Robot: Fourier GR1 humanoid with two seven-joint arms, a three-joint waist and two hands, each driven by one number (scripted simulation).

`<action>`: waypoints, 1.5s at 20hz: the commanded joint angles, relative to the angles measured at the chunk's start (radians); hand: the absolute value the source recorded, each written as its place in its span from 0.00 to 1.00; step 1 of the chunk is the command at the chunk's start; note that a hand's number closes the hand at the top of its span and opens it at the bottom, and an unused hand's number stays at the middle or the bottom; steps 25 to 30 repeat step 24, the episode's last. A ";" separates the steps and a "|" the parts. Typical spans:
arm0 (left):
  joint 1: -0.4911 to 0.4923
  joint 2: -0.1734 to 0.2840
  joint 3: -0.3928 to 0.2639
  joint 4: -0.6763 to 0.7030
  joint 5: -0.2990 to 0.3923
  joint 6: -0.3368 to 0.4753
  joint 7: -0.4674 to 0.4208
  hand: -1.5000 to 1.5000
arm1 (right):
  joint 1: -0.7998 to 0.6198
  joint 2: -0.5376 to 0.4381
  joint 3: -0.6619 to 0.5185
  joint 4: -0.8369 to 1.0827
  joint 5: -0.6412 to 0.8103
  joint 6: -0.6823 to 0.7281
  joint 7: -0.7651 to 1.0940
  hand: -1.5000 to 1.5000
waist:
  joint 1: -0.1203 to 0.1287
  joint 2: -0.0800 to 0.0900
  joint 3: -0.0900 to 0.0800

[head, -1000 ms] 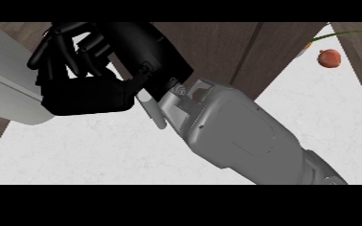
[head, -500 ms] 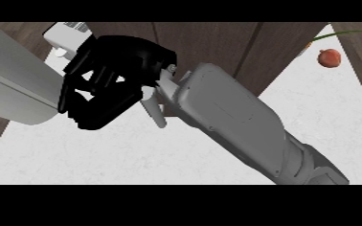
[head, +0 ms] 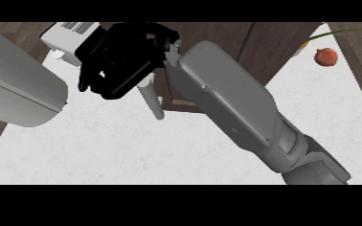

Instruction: Pick up the wine, place it into the cabinet and close the cabinet

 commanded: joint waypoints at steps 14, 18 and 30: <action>-0.015 -0.057 0.080 0.005 -0.019 -0.065 0.067 0.00 | -0.062 -0.112 -0.160 0.274 0.034 0.054 -0.201 1.00 | 0.001 0.012 0.000; -0.029 -0.053 0.086 -0.002 -0.026 -0.055 0.083 0.00 | -0.019 -0.156 -0.162 0.247 0.097 0.000 -0.275 1.00 | -0.019 0.015 0.000; -0.045 -0.056 0.082 -0.020 -0.048 -0.039 0.104 0.00 | -0.016 -0.148 -0.164 0.225 0.122 -0.040 -0.307 1.00 | -0.029 0.010 0.000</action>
